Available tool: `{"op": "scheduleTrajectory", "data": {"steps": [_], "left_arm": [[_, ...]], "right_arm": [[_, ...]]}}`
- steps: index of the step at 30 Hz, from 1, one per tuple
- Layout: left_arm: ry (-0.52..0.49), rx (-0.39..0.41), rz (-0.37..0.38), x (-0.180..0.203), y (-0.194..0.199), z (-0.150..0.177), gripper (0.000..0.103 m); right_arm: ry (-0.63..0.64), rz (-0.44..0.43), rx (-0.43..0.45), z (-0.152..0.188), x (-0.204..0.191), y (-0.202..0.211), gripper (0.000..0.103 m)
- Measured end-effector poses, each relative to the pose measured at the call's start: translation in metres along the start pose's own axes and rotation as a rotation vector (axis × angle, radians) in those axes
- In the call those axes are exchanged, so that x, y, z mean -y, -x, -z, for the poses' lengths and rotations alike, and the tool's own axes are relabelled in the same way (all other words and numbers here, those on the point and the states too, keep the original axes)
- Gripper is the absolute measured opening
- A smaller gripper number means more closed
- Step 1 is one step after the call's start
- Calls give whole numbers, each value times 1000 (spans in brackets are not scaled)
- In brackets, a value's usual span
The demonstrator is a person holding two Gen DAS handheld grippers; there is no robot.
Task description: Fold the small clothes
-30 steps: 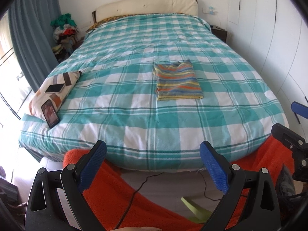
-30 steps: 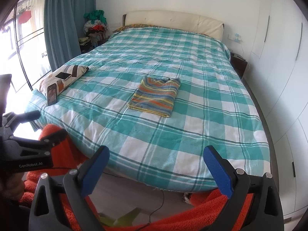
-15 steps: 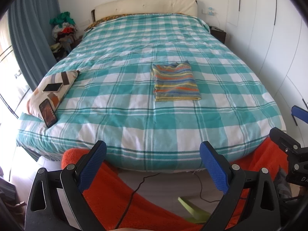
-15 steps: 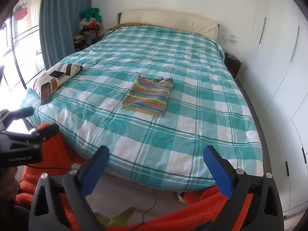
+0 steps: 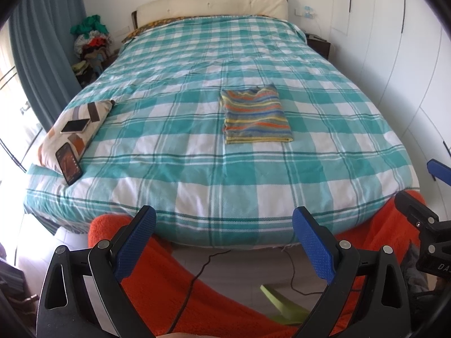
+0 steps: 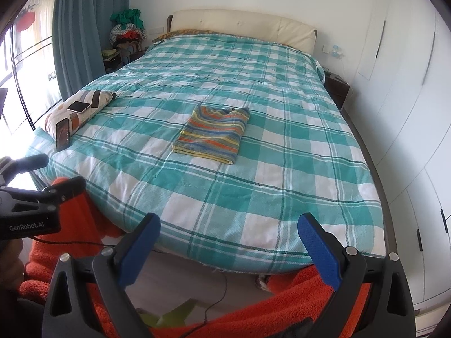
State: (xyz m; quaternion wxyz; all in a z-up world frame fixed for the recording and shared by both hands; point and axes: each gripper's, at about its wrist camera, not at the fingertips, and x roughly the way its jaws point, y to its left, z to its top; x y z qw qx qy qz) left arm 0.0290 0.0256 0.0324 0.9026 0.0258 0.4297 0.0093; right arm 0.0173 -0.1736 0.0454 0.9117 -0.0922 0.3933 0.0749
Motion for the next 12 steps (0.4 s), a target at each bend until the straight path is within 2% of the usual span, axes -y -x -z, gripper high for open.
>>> {"op": "scheduleTrajectory", "data": {"steps": [4,7,10,12], "left_arm": [[1,-6,4,0,-1,0,98],[10,-8,35,0,-1,0,98],[20,11,62,1,2,1,98],[6,27,53,5,5,0,98]], "right_arm": [[2,0,0,0,1,0,97],[0,-3,0,0,1,0,97],[1,-2,2,0,2,0,97],[-4,0,3,1,3,-1,97]]}}
